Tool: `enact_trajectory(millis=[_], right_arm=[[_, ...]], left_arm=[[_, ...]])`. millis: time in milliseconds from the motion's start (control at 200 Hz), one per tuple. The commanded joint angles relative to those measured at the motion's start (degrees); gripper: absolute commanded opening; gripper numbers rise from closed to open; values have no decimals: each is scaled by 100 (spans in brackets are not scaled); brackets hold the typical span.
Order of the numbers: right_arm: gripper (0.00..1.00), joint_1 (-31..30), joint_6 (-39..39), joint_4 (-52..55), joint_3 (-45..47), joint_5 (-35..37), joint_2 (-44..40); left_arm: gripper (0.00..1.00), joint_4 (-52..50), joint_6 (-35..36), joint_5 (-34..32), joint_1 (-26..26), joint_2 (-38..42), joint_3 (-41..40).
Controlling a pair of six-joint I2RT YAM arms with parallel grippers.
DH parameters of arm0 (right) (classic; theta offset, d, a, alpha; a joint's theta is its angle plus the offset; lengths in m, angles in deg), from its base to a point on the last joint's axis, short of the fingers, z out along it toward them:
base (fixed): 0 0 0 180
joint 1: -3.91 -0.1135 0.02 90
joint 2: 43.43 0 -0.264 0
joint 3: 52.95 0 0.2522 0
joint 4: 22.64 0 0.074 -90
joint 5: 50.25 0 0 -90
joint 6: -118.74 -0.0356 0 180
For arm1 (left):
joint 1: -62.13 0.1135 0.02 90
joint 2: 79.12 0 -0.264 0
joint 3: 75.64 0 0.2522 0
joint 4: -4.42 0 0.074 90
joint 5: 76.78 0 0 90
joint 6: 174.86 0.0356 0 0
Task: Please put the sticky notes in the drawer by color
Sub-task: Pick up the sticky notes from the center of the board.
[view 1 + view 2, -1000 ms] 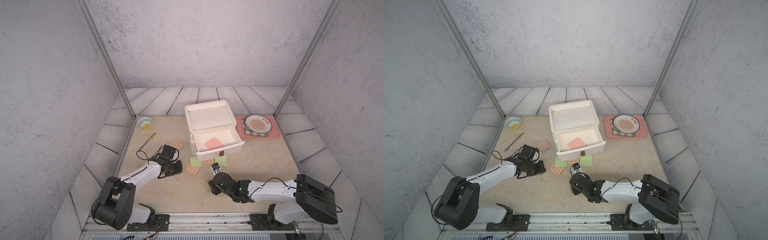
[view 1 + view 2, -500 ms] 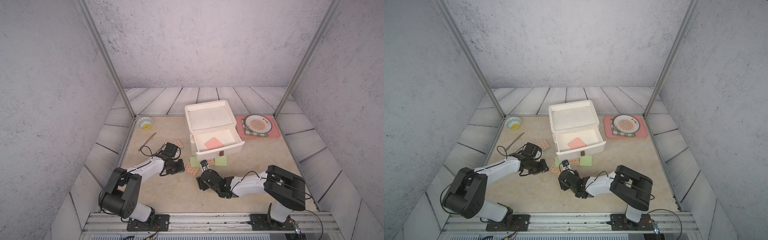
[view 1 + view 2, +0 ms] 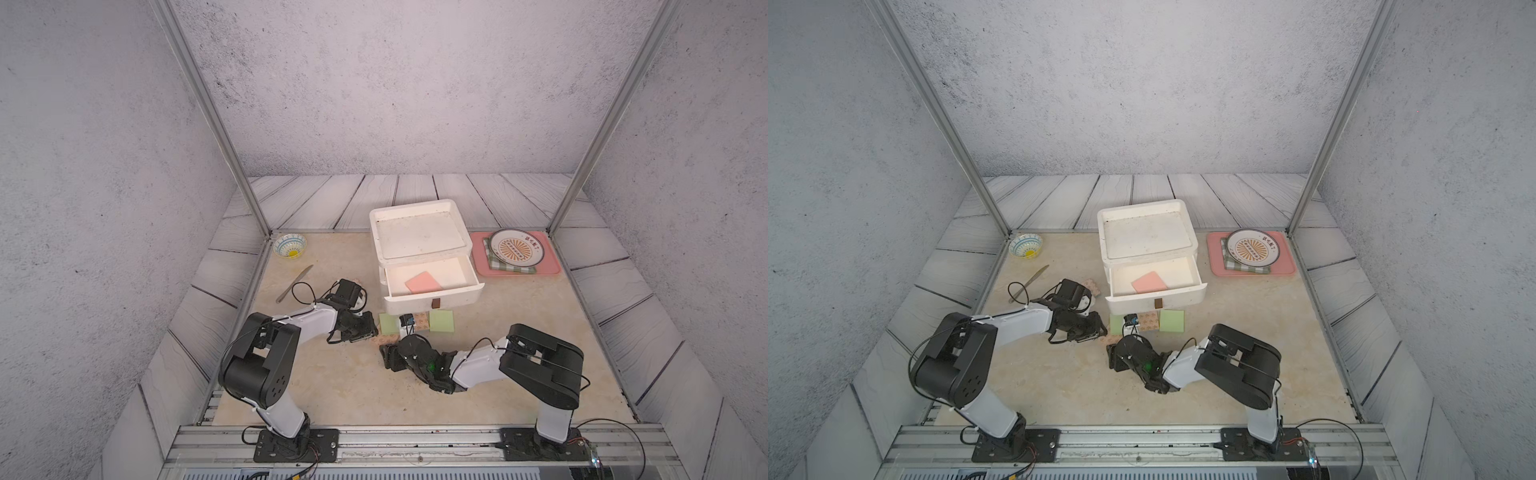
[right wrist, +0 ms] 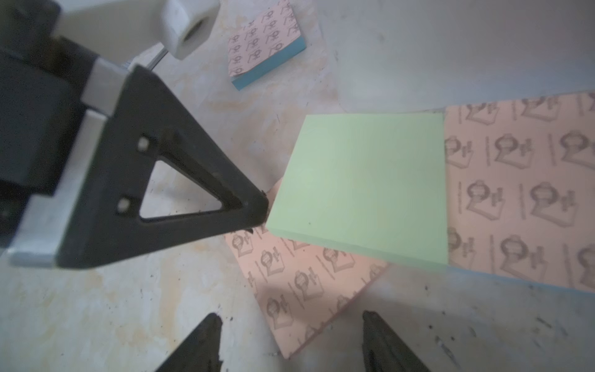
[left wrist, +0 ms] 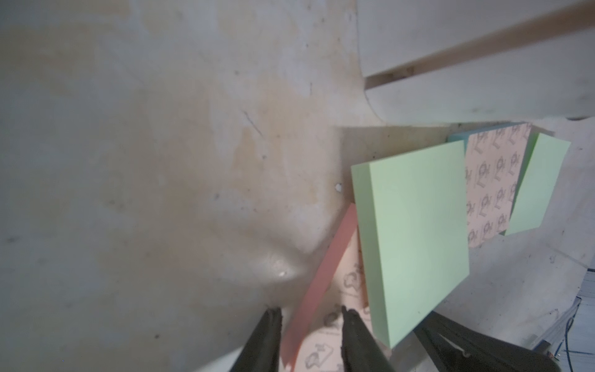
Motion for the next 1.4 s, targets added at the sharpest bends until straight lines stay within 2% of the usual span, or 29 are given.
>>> enact_trajectory(millis=[0, 225, 555, 751, 816, 906, 991, 1071, 1161, 1241, 1296, 1396], right_arm=[[71, 79, -221, -18, -54, -362, 400], [71, 74, -143, -245, -167, -972, 649], [70, 14, -201, 221, 188, -1688, 107], [70, -46, -180, 570, 443, -1920, -139], [70, -44, -110, 858, 421, -1733, -214], [77, -63, -86, 1836, 117, -1113, -363], [84, -171, -129, 2558, -198, -448, -455], [91, -332, -357, 2994, -469, 75, -439], [97, -623, -563, 3298, -797, 546, -268], [99, -895, -715, 3760, -1266, 1040, -22], [99, -1003, -767, 3972, -1561, 1253, 152], [99, -1039, -933, 4064, -1769, 1459, 297]], left_arm=[[35, 21, 36, 150, 16, 86, -243], [35, 48, -74, 363, 3, 631, -796], [34, -498, -251, 479, -46, 2032, -1363], [34, -403, -492, 671, -73, 2644, -1979], [34, -384, -540, 742, -77, 2770, -2092], [35, -829, -380, 557, -68, 2985, -1867], [38, -1332, -366, -32, -54, 3256, -1535], [40, -1872, -560, -1052, -24, 3530, -1162], [40, -1947, -779, -1842, 26, 3888, -947], [40, -1866, -956, -2313, 124, 4220, -886], [40, -1745, -1022, -2432, 227, 4426, -900], [40, -1664, -1024, -2263, 443, 4511, -847]])
